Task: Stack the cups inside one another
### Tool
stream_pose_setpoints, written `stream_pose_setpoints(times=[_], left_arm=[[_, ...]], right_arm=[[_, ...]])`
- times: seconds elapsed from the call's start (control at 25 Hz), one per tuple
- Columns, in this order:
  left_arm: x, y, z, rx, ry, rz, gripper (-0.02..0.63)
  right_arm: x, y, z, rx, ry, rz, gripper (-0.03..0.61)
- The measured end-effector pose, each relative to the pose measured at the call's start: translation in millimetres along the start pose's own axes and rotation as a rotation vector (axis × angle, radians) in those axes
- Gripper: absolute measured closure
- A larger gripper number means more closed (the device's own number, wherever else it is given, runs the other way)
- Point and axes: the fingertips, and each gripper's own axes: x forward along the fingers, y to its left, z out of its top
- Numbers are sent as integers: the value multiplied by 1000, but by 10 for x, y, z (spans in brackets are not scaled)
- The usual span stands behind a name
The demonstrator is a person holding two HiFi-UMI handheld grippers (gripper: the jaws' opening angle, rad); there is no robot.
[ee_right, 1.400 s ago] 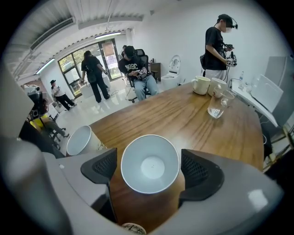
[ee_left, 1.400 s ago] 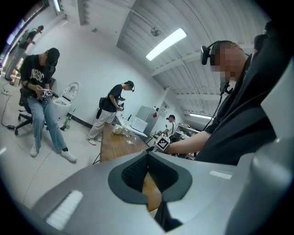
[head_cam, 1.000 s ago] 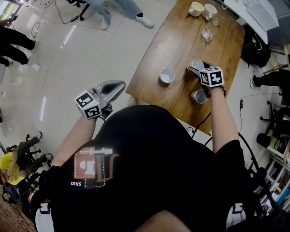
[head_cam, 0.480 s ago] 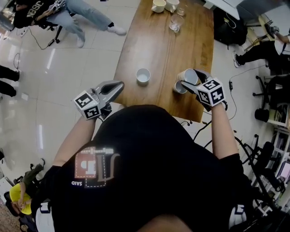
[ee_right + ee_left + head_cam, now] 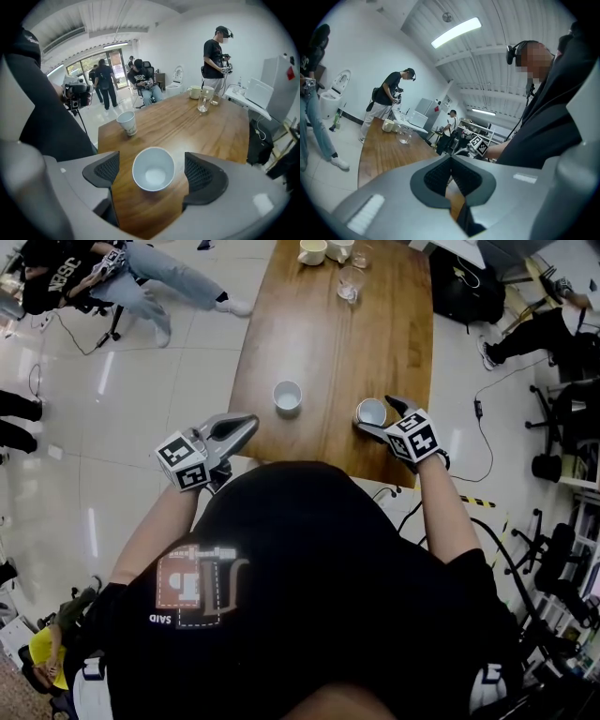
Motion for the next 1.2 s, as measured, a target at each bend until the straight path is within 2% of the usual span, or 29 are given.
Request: stream_pose_setpoints(times=[0.08,0.16,0.24,0.32,0.4,0.56,0.64,0.72,0.88,1.2], left_arm=[[6,-2,-4,-3,4,0,612],[13,11,19,-4,7,4,612],[25,44,45,-4,-1,8,612],[55,89,71,-2,-20,6,612],[100,128,109,-7,-32,9,612],[188,187,163,-12,-43,12,612],[224,195,165,-11,-46,7,612],[263,185,171,-8,-43,-3,612],[329,158,182,-6,-30,-12,612],[290,179,172,0,-32,-8,612]], right_arm=[[-151,-22,151,11,-81,-7,114],[-455,-62,333,26,-202,-24,118],[-776,-125,367,104,-326,-32,192],[-978,-197,188,245,-422,-37,279],[-1026,-210,-117,377,-481,-47,359],[-914,-119,-645,571,-581,-107,525],[-843,-52,-779,660,-605,-106,563],[-804,0,-825,670,-597,-96,565],[-895,-79,-718,602,-592,-103,565],[-912,-146,-615,559,-582,-99,565]])
